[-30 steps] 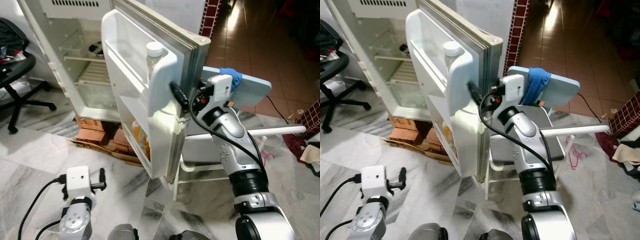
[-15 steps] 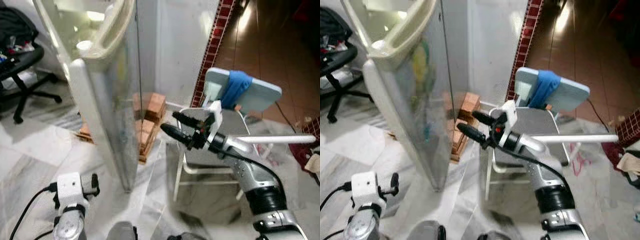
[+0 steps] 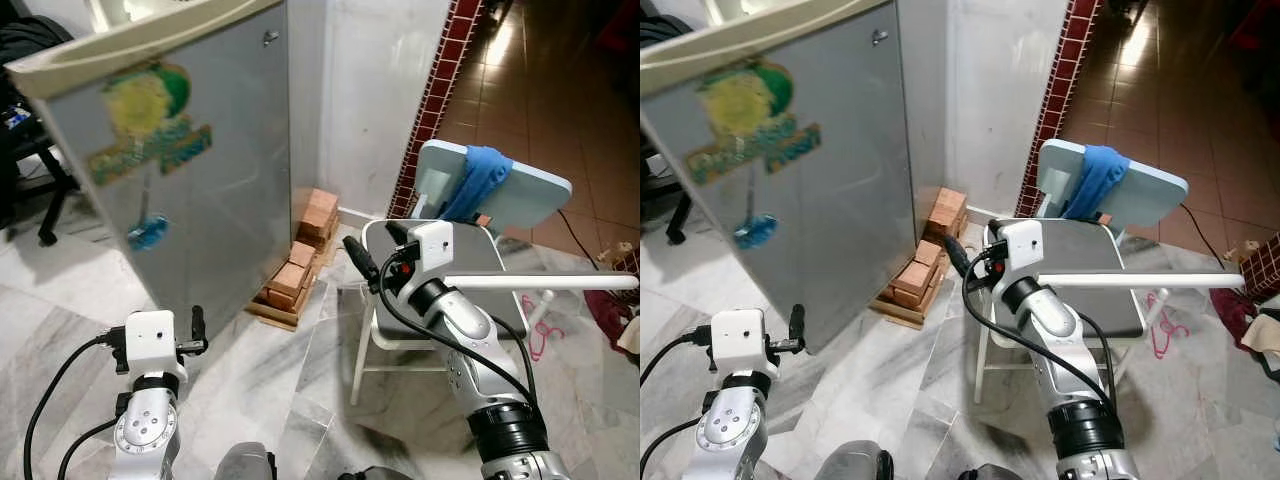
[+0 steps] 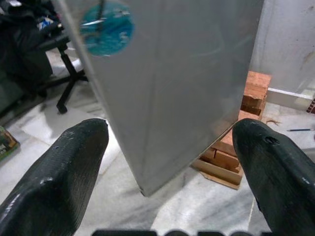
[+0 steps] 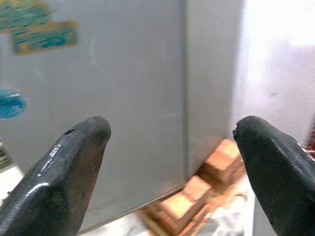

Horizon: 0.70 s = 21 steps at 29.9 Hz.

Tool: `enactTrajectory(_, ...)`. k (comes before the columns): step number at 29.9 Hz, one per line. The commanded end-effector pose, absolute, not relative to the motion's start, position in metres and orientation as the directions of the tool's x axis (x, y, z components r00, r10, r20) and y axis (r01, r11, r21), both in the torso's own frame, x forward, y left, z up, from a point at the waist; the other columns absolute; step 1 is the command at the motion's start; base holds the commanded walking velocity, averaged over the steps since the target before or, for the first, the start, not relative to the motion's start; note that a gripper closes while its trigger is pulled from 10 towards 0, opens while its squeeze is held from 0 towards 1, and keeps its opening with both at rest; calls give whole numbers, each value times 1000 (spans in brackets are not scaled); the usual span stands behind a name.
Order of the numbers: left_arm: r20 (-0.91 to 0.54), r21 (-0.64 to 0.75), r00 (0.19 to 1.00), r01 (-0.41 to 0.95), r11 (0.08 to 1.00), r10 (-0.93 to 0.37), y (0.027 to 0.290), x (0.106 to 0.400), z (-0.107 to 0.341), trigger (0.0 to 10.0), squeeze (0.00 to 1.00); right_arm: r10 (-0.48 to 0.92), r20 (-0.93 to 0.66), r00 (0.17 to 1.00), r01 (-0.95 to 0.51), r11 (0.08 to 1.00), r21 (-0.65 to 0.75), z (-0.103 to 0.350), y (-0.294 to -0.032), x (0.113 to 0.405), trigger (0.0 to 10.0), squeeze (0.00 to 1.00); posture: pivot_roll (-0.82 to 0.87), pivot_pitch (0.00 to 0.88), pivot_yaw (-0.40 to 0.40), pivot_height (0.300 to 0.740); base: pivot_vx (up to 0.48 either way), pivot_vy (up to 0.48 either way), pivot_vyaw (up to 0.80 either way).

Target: Restocking fridge

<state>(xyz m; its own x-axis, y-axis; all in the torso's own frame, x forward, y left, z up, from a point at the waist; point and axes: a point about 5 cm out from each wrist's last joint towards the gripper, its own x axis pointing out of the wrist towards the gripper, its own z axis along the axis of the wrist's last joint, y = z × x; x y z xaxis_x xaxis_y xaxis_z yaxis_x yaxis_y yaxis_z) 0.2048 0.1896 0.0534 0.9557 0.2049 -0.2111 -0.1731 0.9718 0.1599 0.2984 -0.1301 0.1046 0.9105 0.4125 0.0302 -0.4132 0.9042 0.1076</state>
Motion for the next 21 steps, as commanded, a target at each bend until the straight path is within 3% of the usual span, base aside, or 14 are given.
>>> enactTrajectory(1,-180,190,966,-153,970,188,187,209,58,10000,0,352,60,934,-357,928,104,108,-133,301,10000,0,155,9,-16,740,0,0,0)
enactTrajectory(5,-152,190,969,-163,968,193,188,217,64,10000,0,287,64,956,-292,950,108,113,-137,310,10000,0,164,17,-17,740,0,67,0)
enactTrajectory(13,-125,194,975,-158,968,184,184,217,71,10000,0,251,82,965,-258,961,101,118,-139,315,10000,0,158,43,-15,740,0,422,-537)
enactTrajectory(21,-124,194,982,-120,974,146,173,221,69,10000,0,245,80,966,-252,962,101,116,-134,315,10000,0,149,35,-9,740,0,0,-800)
